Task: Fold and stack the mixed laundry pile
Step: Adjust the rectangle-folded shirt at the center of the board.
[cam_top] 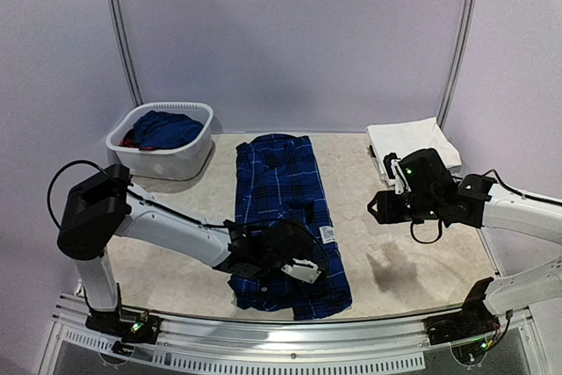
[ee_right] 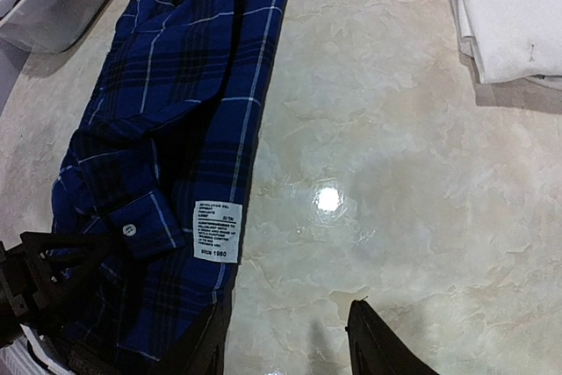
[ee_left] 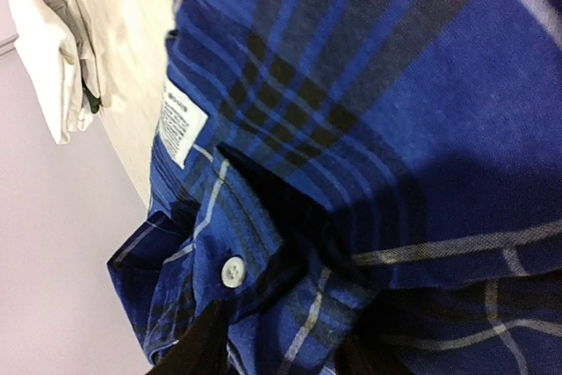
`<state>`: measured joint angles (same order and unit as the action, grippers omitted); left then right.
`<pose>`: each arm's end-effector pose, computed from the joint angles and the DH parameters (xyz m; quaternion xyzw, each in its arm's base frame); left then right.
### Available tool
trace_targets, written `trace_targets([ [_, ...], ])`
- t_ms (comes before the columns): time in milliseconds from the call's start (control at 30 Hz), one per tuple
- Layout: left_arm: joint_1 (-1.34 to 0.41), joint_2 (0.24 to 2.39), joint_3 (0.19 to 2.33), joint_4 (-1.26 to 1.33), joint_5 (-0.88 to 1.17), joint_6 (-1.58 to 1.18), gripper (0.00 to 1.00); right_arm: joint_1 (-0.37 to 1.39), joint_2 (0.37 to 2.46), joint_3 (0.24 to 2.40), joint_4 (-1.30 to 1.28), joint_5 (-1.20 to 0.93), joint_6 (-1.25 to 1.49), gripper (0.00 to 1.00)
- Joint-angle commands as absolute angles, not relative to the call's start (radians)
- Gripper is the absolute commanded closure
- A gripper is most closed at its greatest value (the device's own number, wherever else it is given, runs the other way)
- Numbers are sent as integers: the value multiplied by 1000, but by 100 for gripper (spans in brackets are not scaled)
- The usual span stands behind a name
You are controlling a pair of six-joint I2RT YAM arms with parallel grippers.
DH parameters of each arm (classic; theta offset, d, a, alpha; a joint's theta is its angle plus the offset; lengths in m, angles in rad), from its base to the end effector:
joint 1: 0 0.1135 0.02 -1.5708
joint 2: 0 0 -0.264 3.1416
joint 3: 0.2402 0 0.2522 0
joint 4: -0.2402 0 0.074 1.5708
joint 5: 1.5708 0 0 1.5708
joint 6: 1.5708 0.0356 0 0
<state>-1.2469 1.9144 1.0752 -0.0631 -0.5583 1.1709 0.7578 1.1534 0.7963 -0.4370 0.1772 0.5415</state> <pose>0.1394 -0.3560 0.1381 0.8173 0.4060 0.2481 0.3250 0.1786 0.1603 0.2476 -0.0662 0.9201 0.1629 0.3499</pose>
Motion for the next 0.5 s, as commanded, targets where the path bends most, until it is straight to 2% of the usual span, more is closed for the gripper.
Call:
trace_targets([
  [0, -1225, 1929, 1090, -66, -554, 1200, 61, 749, 1154, 785, -445, 172, 543, 52],
  [133, -1223, 1928, 1091, -67, -552, 1192, 89, 749, 1152, 785, -443, 170, 543, 52],
  [200, -1223, 1927, 1091, -70, -550, 1186, 100, 749, 1152, 785, -444, 172, 543, 52],
  [467, -1234, 1832, 1038, -26, -476, 1101, 100, 750, 1147, 792, -452, 182, 550, 52],
])
